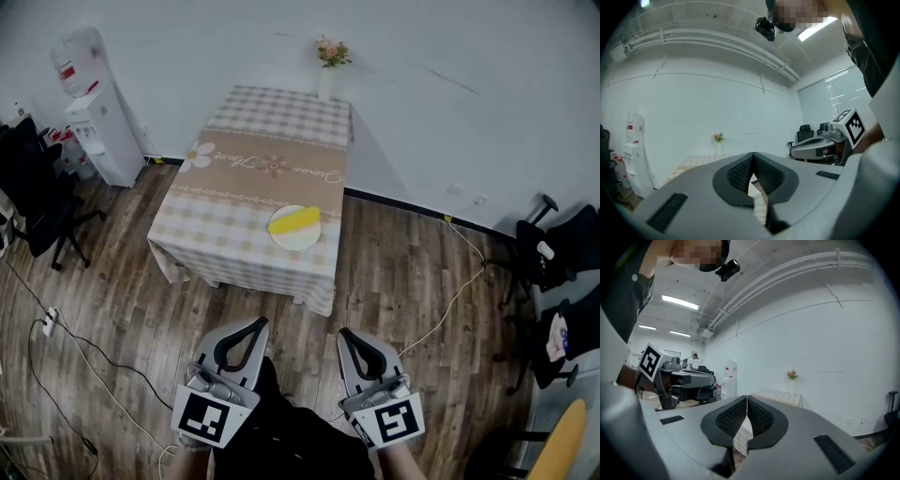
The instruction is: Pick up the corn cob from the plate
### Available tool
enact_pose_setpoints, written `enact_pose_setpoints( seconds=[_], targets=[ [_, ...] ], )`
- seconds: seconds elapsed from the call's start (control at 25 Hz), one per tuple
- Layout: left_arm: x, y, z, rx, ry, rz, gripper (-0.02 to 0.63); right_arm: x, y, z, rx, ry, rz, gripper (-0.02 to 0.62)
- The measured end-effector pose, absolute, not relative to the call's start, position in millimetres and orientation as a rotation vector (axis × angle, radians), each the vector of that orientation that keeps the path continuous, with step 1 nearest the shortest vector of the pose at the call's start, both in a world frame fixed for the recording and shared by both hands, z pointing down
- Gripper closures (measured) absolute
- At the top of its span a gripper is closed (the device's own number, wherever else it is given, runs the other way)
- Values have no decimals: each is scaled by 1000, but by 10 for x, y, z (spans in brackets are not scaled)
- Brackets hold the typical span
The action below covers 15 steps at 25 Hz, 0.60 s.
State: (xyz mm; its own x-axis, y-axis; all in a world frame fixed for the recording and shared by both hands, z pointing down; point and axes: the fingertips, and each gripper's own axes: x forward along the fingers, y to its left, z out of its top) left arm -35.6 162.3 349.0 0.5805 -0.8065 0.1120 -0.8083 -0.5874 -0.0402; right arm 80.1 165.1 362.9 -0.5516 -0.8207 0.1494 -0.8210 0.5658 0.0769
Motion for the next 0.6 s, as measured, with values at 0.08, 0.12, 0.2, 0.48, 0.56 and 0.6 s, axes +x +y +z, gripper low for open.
enact_pose_setpoints(
  seconds=[0.08, 0.12, 0.2, 0.48, 0.56, 0.6],
  targets=[
    [-397, 1453, 3485, 2782, -1410, 187, 594, 746, 1496, 3615, 1394, -2626, 2, 552],
    [-416, 1364, 3480, 2784, -1406, 188, 594, 722, 1417, 3608, 1397, -2625, 4, 552],
    [-454, 1181, 3460, 2788, -1399, 186, 594, 681, 1252, 3583, 1405, -2624, 4, 552],
    [-524, 624, 3416, 2818, -1344, 179, 594, 624, 743, 3529, 1461, -2587, 5, 552],
    [-544, 476, 3403, 2825, -1328, 171, 594, 606, 624, 3518, 1478, -2576, 3, 553],
    [-555, 403, 3392, 2827, -1323, 167, 594, 596, 562, 3509, 1486, -2571, 1, 552]
  ],
)
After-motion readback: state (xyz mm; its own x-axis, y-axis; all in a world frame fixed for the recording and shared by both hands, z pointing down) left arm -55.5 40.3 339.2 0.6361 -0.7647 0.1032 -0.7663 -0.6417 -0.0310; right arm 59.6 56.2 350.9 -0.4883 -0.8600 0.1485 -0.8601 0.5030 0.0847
